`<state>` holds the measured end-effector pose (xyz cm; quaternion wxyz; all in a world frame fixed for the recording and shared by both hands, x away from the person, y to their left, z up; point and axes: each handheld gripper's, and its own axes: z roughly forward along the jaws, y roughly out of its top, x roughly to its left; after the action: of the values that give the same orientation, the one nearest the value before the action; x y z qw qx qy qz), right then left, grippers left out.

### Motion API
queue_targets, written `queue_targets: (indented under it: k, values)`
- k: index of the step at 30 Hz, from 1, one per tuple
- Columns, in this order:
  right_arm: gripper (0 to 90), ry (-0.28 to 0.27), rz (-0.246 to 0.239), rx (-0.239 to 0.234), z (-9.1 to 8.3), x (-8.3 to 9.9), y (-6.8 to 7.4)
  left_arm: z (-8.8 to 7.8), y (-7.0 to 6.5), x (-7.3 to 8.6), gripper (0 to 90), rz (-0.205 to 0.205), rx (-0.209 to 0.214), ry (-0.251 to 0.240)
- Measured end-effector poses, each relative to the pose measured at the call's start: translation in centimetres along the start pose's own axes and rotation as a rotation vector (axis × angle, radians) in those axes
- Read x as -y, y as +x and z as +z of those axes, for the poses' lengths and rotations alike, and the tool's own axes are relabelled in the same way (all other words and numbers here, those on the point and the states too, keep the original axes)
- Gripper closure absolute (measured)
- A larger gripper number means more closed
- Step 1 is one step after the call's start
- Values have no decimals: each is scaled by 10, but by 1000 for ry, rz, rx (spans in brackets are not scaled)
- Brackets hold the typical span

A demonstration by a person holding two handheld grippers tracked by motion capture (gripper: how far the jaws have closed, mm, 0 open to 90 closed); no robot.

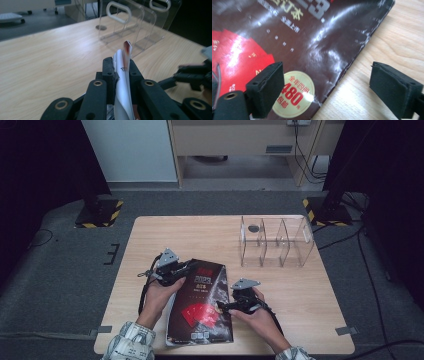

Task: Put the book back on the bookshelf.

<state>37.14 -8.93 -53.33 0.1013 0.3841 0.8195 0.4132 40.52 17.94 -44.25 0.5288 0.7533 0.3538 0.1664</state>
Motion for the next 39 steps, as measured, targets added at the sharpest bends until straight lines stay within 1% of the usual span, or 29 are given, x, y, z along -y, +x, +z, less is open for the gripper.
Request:
queue_targets:
  k: [3,6,7,9,11,13,14,15,16,18,19,20,21,22,23,24,25,26,27,29,31,32,34,36,39]
  values:
    - [121,8,0,-20,1,1,-1,-5,-4,-6,812,-19,37,-48]
    - [122,8,15,-53,2,0,0,-8,-10,-12,812,-15,64,-77]
    - [128,5,26,-74,2,0,0,-8,-11,-13,812,-16,69,-83]
    - [127,5,31,-83,2,0,1,-9,-13,-16,812,-6,80,-90]
    - [130,11,48,-113,3,0,2,-10,-15,-17,812,-2,91,-94]
    - [151,14,48,-134,4,0,3,-9,-17,-18,812,4,94,-94]
    - [157,15,39,-148,4,1,3,-8,-17,-17,812,6,89,-90]
    - [158,15,34,-150,4,1,5,-8,-17,-17,810,15,80,-82]
    - [159,13,26,-147,5,1,6,-6,-17,-15,806,26,61,-68]
    - [161,9,9,-134,5,2,8,-1,-15,-10,787,47,24,-27]
    - [161,5,-9,-119,6,3,10,1,-14,-7,731,48,0,-12]
    - [161,5,-14,-112,6,3,11,3,-11,-5,644,41,-41,1]
    - [165,5,-19,-110,6,3,11,3,-9,-4,526,38,-62,4]
    - [172,5,-20,-110,6,3,11,4,-5,-2,445,42,-105,5]
    - [174,6,-25,-107,6,3,11,3,-2,-1,385,70,-138,13]
    - [174,6,-26,-105,6,3,11,2,0,1,354,102,-170,22]
    - [176,6,-27,-103,6,3,12,1,3,3,321,114,-188,37]
    - [177,7,-30,-101,6,3,12,0,6,6,303,111,-197,53]
    - [177,12,-34,-101,6,3,12,-1,8,9,299,106,-207,62]
    - [177,10,-38,-96,6,3,13,-3,14,20,308,122,-257,115]
    - [178,11,-44,-91,6,3,13,-3,20,31,324,119,-275,165]
    - [178,13,-45,-90,6,3,14,-4,23,37,329,125,-288,199]
    - [180,13,-46,-88,6,3,14,-5,27,47,341,135,-295,250]
    - [183,14,-45,-88,6,3,14,-8,30,54,369,126,-289,277]
    - [192,12,-43,-86,6,3,13,-10,32,60,382,117,-282,309]
